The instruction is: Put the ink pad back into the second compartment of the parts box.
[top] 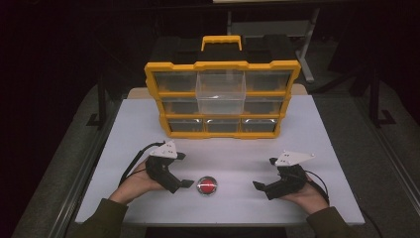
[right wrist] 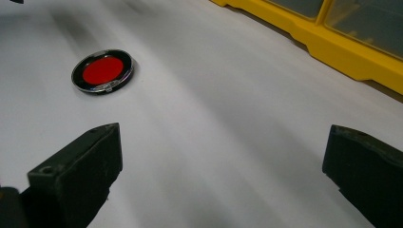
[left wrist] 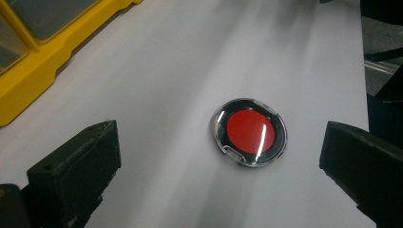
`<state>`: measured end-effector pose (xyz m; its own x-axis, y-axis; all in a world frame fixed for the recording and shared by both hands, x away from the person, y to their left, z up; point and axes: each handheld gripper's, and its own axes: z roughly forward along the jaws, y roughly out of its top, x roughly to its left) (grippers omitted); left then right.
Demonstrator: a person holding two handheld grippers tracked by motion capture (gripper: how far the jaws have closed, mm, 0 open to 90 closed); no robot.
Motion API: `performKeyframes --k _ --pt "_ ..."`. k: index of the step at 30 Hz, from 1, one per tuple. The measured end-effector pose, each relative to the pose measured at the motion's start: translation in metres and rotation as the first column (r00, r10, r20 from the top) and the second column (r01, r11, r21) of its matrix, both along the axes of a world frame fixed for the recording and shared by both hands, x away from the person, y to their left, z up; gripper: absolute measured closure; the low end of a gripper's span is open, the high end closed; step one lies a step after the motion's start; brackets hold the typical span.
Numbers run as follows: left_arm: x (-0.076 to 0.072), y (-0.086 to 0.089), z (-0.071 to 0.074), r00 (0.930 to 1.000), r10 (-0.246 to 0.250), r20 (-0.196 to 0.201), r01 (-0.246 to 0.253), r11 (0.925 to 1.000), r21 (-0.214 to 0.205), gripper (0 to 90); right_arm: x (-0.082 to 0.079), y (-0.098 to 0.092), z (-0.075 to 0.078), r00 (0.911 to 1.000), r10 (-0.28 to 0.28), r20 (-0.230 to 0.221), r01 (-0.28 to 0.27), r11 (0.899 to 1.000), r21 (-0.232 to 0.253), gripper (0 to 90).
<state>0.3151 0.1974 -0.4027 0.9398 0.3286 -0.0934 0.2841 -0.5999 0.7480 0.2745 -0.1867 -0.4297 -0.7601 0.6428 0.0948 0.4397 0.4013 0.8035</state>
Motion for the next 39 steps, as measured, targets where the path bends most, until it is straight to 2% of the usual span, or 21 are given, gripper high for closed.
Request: performKeyframes --k 9,39 --pt "0.001 -0.012 0.0 0.9997 -0.023 -0.004 0.023 0.9997 -0.002 0.0 0.0 0.0 0.0 1.0 0.0 0.0 0.0 1.0 0.0 0.0" --pt "0.002 -0.036 0.001 0.9969 -0.078 -0.008 0.078 0.997 0.0 0.0 0.0 0.0 0.0 1.0 0.003 -0.001 -0.003 1.0 0.003 0.0"
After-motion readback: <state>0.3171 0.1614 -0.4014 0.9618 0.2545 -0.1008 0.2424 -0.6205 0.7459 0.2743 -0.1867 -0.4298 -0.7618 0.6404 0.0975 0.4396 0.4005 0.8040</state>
